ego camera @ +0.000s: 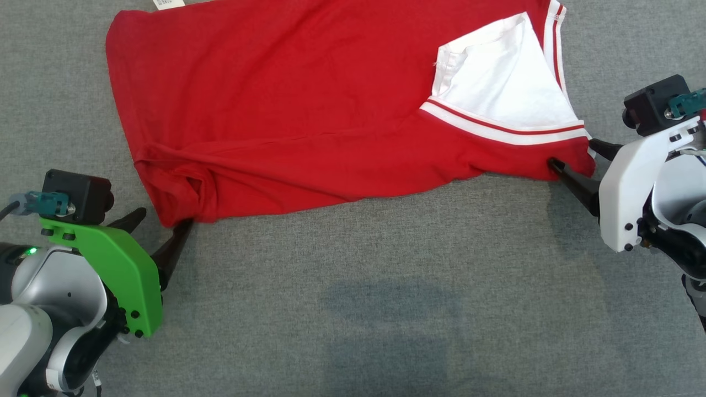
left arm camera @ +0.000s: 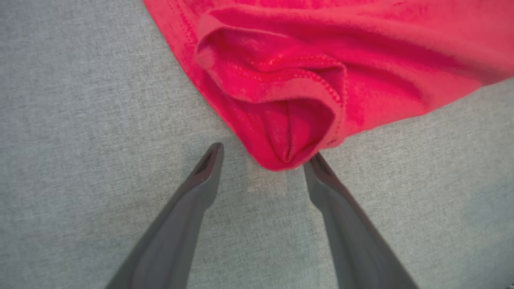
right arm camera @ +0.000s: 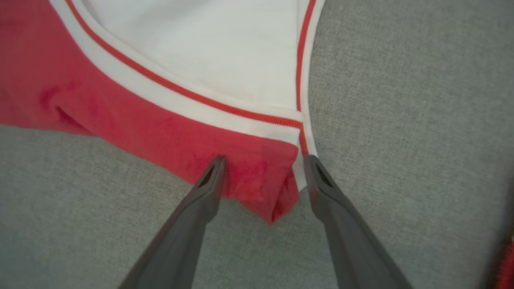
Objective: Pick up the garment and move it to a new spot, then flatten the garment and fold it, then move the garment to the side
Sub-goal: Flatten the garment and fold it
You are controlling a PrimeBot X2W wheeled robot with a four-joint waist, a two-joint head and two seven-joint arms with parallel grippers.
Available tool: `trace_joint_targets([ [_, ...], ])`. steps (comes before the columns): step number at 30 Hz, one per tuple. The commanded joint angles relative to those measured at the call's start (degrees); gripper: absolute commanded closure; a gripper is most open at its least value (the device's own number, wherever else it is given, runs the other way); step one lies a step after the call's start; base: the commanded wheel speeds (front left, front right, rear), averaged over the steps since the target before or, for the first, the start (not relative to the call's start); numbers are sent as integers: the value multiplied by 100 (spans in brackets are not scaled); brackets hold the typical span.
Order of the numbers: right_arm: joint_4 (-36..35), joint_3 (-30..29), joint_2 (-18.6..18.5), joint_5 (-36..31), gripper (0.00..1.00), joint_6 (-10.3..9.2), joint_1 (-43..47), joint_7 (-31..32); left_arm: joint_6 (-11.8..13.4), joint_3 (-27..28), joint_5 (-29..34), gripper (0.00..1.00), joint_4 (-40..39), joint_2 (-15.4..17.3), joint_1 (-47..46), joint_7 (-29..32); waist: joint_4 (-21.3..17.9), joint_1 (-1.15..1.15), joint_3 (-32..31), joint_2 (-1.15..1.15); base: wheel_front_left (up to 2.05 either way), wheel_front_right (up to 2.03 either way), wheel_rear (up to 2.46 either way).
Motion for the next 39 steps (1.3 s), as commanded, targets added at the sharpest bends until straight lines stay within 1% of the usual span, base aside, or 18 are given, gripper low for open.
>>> trace_joint_targets([
  [1, 3, 6, 23, -57, 0, 2, 21, 33, -57, -8, -20, 0, -15, -32, -78, 3, -12, 0, -9, 69, 0, 0, 0],
  [7, 23, -21, 45, -54, 0, 2, 56, 55, -176, -96, -45, 0, -272, 62, 23, 105, -31, 0, -42, 69, 0, 0, 0],
  [11, 19, -50, 32, -62, 0, 2, 93, 73, -124, -80, -101, 0, -378, 5, 19, 113, -28, 0, -57, 69, 0, 0, 0],
  [14, 24, -54, 59, -62, 0, 2, 80, 71, -97, -107, -104, 0, -216, -96, -61, 125, -35, 0, -40, 69, 0, 0, 0],
  [15, 51, -54, 77, -87, 0, 2, 50, 81, -112, -121, -107, 0, -77, -187, -131, 96, -57, 0, -21, 69, 0, 0, 0],
  [18, 122, -56, 101, -125, 0, 2, 44, 129, -154, -168, -59, 0, 66, -285, -189, 70, -80, 0, 1, 69, 0, 0, 0],
  [22, 289, -16, 134, -144, 0, 2, 15, 178, -193, -155, -69, 0, 309, -338, -296, 84, -91, 0, 34, 69, 0, 0, 0],
  [23, 344, 13, 158, -136, 0, 2, -7, 178, -215, -151, -77, 10, 360, -342, -313, 78, -94, 0, 43, 69, 0, 0, 0],
  [24, 414, 10, 219, -113, 7, 2, -46, 134, -236, -145, -108, 37, 417, -348, -317, 84, -96, 0, 48, 69, 0, 0, 0],
  [25, 490, 31, 266, -81, 44, 2, -76, 130, -270, -146, -135, 53, 472, -346, -319, 105, -94, 0, 54, 69, 0, 0, 0],
  [27, 636, 126, 317, -33, 69, 2, -134, 123, -318, -158, -168, 67, 536, -319, -334, 133, -76, 0, 58, 69, 0, 0, 0],
  [28, 710, 176, 348, 28, 99, 2, -157, 131, -356, -159, -198, 75, 570, -309, -337, 154, -65, 0, 58, 69, 0, 0, 0],
  [29, 779, 211, 367, 79, 100, 3, -172, 147, -375, -156, -230, 79, 594, -309, -334, 168, -51, 0, 55, 69, 0, 0, 0],
  [31, 886, 271, 373, 208, 100, 3, -207, 198, -424, -131, -339, 96, 649, -314, -327, 205, -21, 0, 45, 69, 0, 0, 0],
  [32, 924, 272, 367, 276, 100, 2, -213, 226, -463, -118, -393, 100, 674, -305, -316, 219, -5, 0, 35, 69, 0, 0, 0],
  [36, 952, 216, 231, 467, 100, 2, -213, 390, -587, -30, -583, 100, 717, -217, -239, 267, 34, 0, -12, 69, 0, 0, 0],
  [37, 936, 195, 186, 499, 100, 2, -206, 434, -607, -9, -628, 96, 721, -191, -224, 265, 39, 0, -24, 69, 0, 0, 0],
  [39, 911, 125, 127, 561, 100, 1, -170, 519, -632, 24, -676, 96, 719, -147, -199, 268, 38, 0, -47, 69, 0, 0, 0],
])
